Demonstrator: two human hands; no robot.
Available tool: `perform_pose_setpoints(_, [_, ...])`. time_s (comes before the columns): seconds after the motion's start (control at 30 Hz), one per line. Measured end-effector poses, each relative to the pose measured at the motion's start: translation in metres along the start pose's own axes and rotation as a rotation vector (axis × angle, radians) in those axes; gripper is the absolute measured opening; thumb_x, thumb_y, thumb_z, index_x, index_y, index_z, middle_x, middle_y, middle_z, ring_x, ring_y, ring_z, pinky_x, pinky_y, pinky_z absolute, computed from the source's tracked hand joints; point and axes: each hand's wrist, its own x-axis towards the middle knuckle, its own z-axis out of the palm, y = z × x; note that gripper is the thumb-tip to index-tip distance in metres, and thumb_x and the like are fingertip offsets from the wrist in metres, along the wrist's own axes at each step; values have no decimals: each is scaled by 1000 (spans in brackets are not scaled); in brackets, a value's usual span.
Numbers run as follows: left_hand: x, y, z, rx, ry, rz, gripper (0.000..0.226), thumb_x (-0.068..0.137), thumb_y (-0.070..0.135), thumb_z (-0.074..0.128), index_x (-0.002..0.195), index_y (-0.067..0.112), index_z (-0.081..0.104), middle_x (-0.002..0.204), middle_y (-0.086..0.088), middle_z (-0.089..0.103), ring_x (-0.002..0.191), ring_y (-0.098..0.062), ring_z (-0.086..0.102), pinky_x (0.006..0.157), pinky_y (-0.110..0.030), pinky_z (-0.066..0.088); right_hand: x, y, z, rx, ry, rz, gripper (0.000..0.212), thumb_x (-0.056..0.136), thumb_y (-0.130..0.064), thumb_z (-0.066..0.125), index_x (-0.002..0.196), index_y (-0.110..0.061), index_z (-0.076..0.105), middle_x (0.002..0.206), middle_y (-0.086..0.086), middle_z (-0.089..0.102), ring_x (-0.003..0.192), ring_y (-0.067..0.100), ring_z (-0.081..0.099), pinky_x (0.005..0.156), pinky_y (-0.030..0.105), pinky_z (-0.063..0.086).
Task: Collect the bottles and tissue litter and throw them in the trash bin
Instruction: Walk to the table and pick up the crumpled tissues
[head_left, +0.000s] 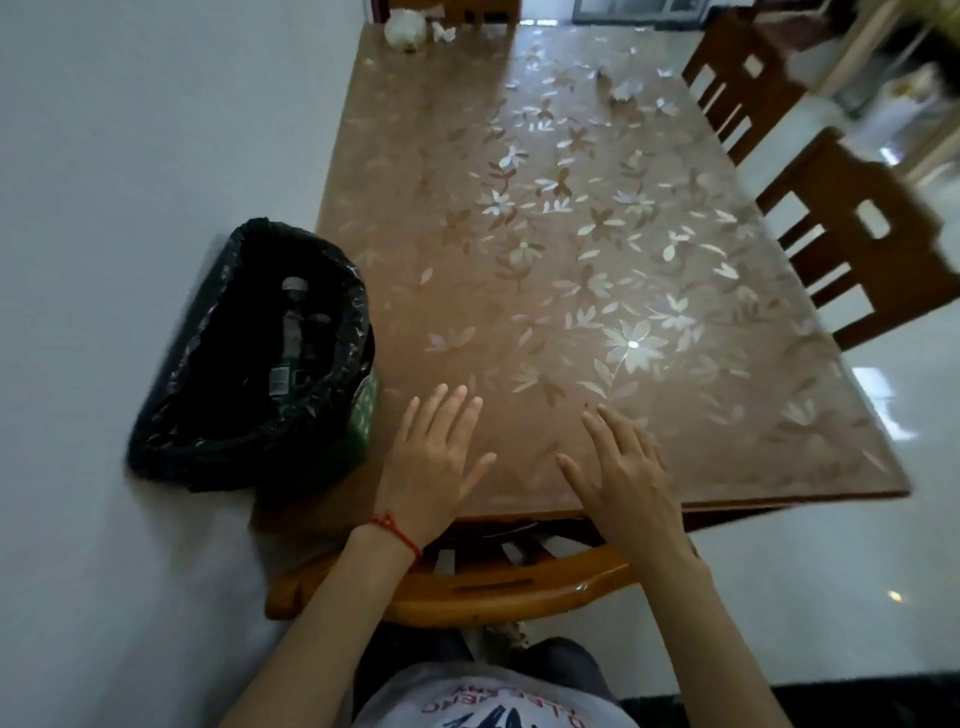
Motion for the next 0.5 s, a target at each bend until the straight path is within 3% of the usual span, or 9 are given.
perform_pose_setpoints(0.13, [15, 12, 6, -1, -16, 132, 58, 89, 47, 28, 124, 8, 53, 125, -14, 60, 118, -30, 55, 97, -50, 43, -28, 18, -8, -2, 60, 160, 60, 88, -50, 36, 124, -7, 55, 125, 16, 59, 114, 30, 56, 91, 42, 49])
perform_pose_setpoints(0.27, [32, 40, 5, -49, -38, 274, 67, 95, 49, 10, 125, 7, 52, 125, -14, 60, 118, -31, 55, 97, -49, 43, -59, 37, -14, -18, 106, 338, 61, 88, -52, 36, 123, -6, 55, 125, 16, 58, 115, 31, 56, 92, 43, 48])
perform_pose_setpoints(0.43, [45, 89, 10, -45, -35, 483, 58, 90, 47, 28, 128, 7, 49, 129, -14, 57, 121, -31, 52, 100, -48, 42, -100, 60, -21, -31, 181, 541, 63, 89, -53, 35, 121, -3, 56, 123, 18, 59, 113, 32, 57, 92, 42, 46])
perform_pose_setpoints(0.5, [49, 111, 13, -55, -45, 551, 59, 89, 47, 29, 128, 7, 48, 130, -14, 56, 123, -31, 50, 102, -48, 39, -117, 67, -24, -33, 215, 620, 69, 92, -57, 25, 120, -3, 57, 121, 18, 61, 111, 32, 58, 91, 41, 47])
